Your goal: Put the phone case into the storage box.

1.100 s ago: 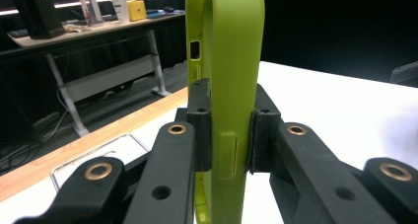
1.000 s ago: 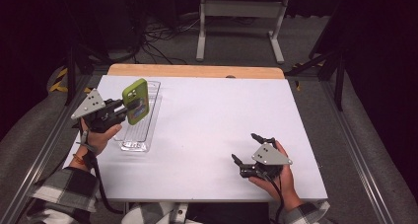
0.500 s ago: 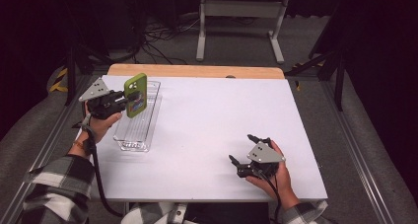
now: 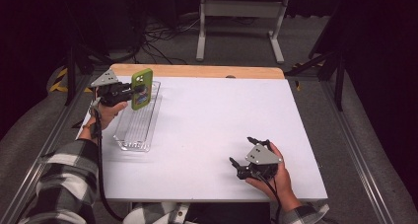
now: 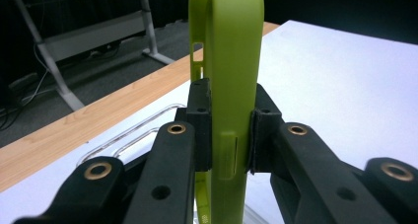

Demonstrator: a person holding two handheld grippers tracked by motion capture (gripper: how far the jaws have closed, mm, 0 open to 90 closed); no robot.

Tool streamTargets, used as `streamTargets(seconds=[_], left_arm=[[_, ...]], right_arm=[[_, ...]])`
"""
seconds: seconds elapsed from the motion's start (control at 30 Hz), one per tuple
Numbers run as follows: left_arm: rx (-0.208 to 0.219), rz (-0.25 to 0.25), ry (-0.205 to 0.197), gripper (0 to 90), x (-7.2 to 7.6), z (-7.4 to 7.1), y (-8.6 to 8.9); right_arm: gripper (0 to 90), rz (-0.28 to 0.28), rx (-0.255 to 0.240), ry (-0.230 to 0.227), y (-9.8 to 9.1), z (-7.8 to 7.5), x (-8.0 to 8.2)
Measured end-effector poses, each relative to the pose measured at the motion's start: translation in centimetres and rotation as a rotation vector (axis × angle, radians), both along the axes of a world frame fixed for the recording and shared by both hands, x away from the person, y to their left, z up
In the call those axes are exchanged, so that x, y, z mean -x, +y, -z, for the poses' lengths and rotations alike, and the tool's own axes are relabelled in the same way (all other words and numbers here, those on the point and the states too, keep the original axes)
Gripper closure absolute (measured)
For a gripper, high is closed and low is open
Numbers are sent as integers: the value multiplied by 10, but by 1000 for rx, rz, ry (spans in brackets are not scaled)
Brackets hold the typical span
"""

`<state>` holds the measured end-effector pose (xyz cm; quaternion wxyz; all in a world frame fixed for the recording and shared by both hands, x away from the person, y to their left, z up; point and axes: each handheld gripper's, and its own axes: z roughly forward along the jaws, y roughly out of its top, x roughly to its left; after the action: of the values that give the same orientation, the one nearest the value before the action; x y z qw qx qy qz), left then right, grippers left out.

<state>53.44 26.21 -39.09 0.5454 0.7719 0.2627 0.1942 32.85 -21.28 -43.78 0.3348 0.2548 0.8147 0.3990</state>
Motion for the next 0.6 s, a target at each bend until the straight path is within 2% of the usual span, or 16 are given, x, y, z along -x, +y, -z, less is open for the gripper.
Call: streamTargets(seconds=[0.13, 0.17, 0.3, 0.33, 0.4, 0.53, 0.6], left_arm=[[-14, -15, 6, 768, -9, 1, -1], [-10, -29, 21, 768, -15, 3, 0], [-14, -45, 37, 768, -23, 8, 0], [-37, -55, 44, 768, -28, 11, -2], [-66, -67, 42, 768, -32, 14, -4], [-60, -62, 47, 768, -34, 17, -7], [-62, -67, 34, 768, -37, 17, -7]], right_arm=[[132, -1, 5, 5, -1, 0, 1], [132, -2, 4, 4, 0, 0, 0], [132, 1, 3, 5, 0, 0, -1], [132, 8, -6, 11, 1, 0, -2], [132, 7, -3, 15, 2, 1, -3], [132, -6, 14, 20, 4, 3, -3], [132, -12, 28, 19, 6, 4, -3]])
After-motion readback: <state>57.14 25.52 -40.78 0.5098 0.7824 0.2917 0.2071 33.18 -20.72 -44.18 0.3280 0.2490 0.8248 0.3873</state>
